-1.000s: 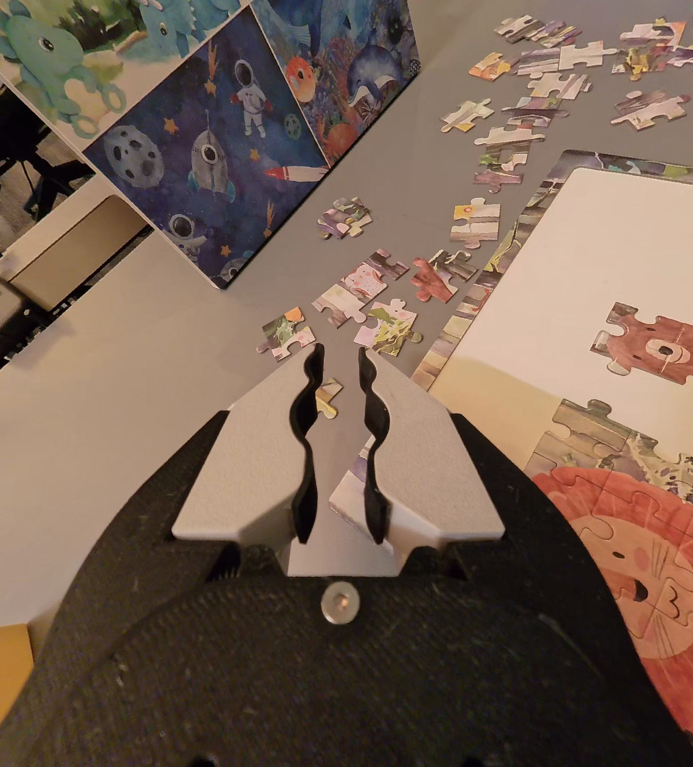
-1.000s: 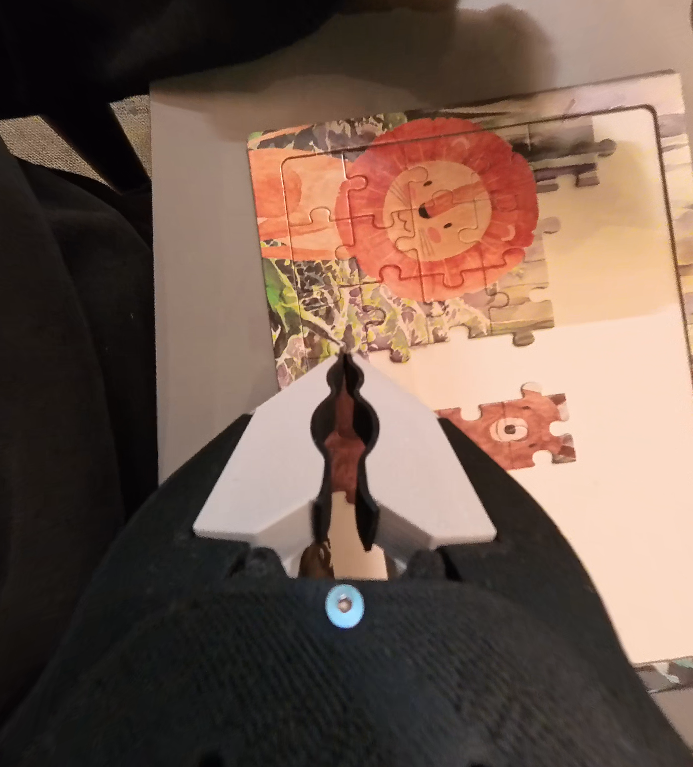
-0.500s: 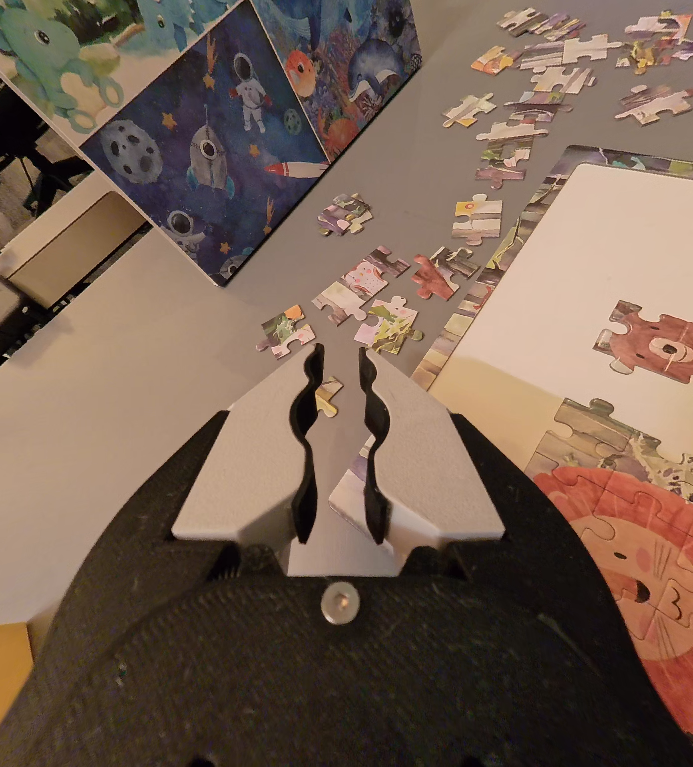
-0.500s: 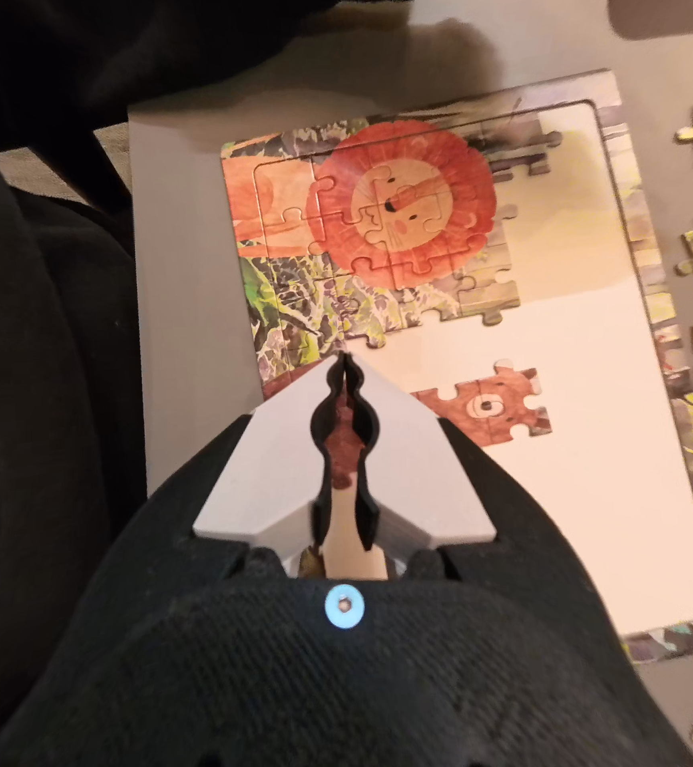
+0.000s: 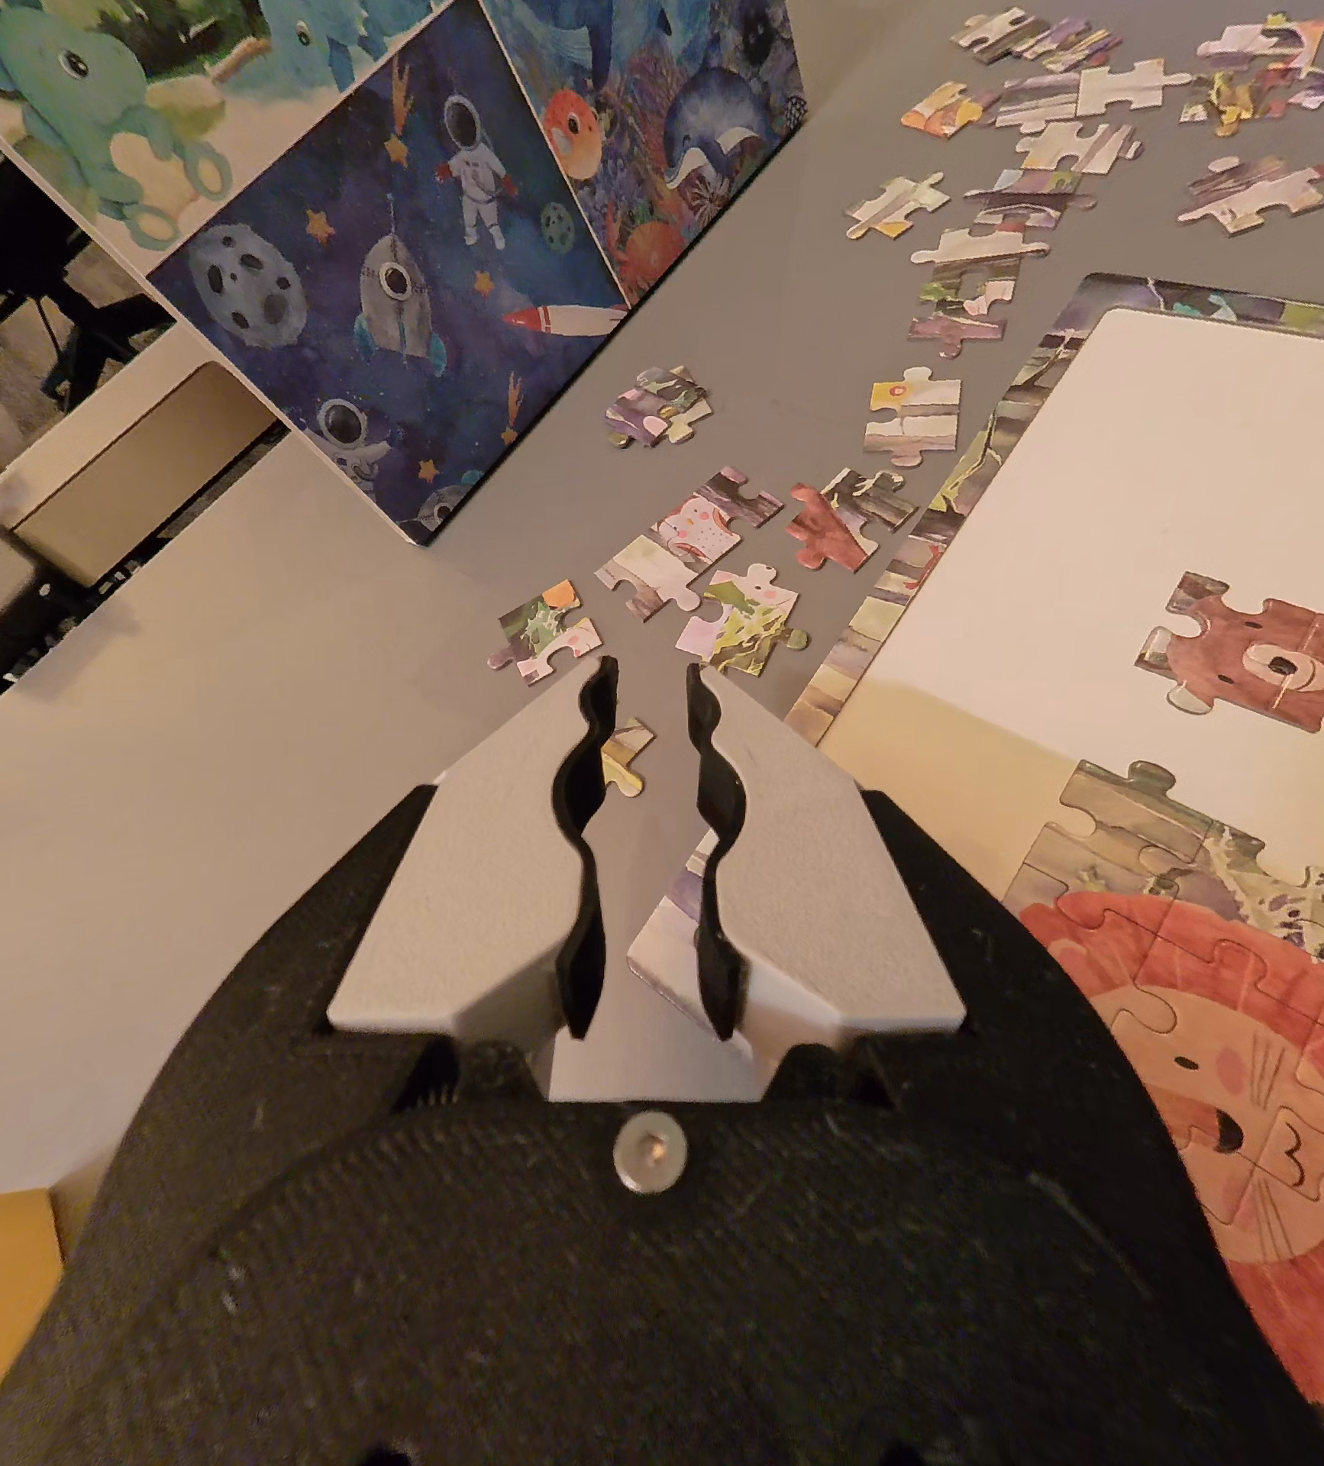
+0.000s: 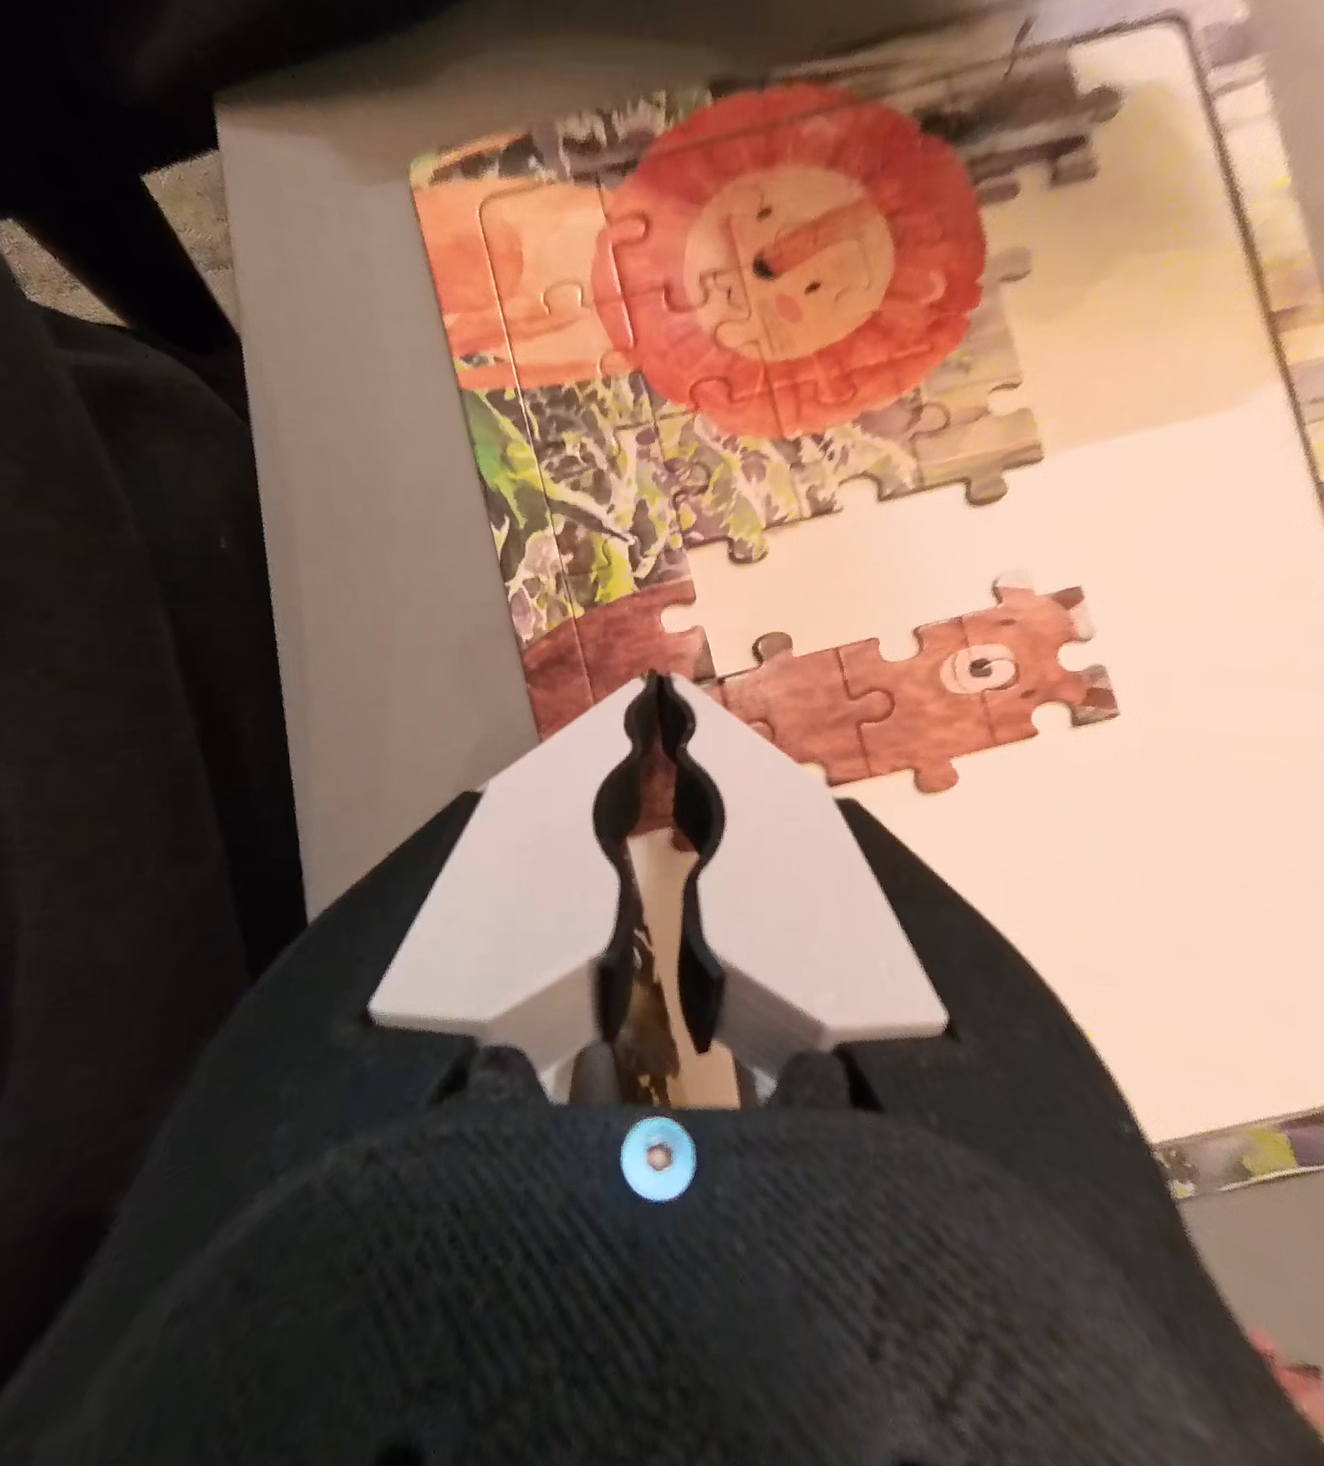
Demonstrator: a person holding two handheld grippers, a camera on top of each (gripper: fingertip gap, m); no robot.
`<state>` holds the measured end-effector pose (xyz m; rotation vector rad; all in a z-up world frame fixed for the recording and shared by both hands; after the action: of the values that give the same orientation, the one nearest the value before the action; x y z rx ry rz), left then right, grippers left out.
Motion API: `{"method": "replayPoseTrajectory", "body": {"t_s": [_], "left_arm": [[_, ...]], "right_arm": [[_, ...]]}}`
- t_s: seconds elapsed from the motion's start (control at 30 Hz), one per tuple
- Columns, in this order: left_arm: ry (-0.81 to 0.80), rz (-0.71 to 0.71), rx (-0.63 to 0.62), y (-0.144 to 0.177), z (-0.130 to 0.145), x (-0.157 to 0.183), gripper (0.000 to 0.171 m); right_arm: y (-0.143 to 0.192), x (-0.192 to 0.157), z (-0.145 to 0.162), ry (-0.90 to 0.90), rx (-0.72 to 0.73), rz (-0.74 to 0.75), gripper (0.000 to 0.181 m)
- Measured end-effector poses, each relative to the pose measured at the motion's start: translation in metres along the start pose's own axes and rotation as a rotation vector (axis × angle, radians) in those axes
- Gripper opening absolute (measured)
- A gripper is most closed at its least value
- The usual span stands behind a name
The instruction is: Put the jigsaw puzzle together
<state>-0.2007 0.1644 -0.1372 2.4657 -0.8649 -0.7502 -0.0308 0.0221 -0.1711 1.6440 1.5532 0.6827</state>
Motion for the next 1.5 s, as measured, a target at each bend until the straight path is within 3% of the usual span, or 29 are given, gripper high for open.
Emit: {"method": "replayPoseTrajectory", "body": {"t_s": [0.17, 0.27, 0.47, 0.67, 0.9, 1.07, 1.2, 1.3, 1.4, 1.5], "left_arm": [[0.005, -0.001, -0.001, 0.0, 0.001, -0.001, 0.016], [0.003, -0.001, 0.002, 0.0, 0.0, -0.001, 0.016], [0.007, -0.005, -0.001, 0.0, 0.001, -0.002, 0.016], [0.02, -0.034, -0.016, 0.002, 0.005, -0.009, 0.016], [0.094, -0.153, -0.061, 0.016, 0.029, -0.045, 0.016], [0.14, -0.166, -0.059, 0.024, 0.042, -0.057, 0.014], [0.124, -0.119, -0.082, 0.024, 0.05, -0.055, 0.013], [0.112, 0.039, -0.018, 0.02, 0.043, -0.037, 0.015], [0.083, 0.154, 0.047, 0.018, 0.031, -0.02, 0.017], [0.056, 0.25, 0.034, 0.014, 0.031, -0.005, 0.017]], "right_arm": [[0.012, -0.004, -0.008, -0.01, 0.066, -0.011, 0.0], [0.005, 0.001, 0.005, -0.026, 0.006, -0.003, 0.0], [0.029, 0.016, -0.002, -0.053, 0.126, 0.081, 0.0], [0.056, 0.057, 0.005, -0.061, 0.183, 0.274, 0.017], [0.083, 0.113, -0.009, -0.13, 0.35, 0.273, 0.022], [0.088, 0.174, -0.009, -0.108, 0.386, 0.394, 0.021], [0.082, 0.193, 0.005, -0.204, 0.423, 0.35, 0.023], [0.071, 0.186, 0.018, -0.237, 0.409, 0.281, 0.026], [0.053, 0.181, 0.023, -0.212, 0.324, 0.279, 0.027], [0.039, 0.184, 0.023, -0.18, 0.211, 0.348, 0.023]]}}
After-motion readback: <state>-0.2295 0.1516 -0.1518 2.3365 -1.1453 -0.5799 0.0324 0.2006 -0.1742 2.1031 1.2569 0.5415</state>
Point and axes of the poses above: each gripper's, where its closed fingertips meet, y back along the fingers, z out of its underside, x = y × z across the jaws, the point moved 5 cm from there along y, back along the fingers, and after that the axes turned 8 degrees about -y, right-handed, at the moved point
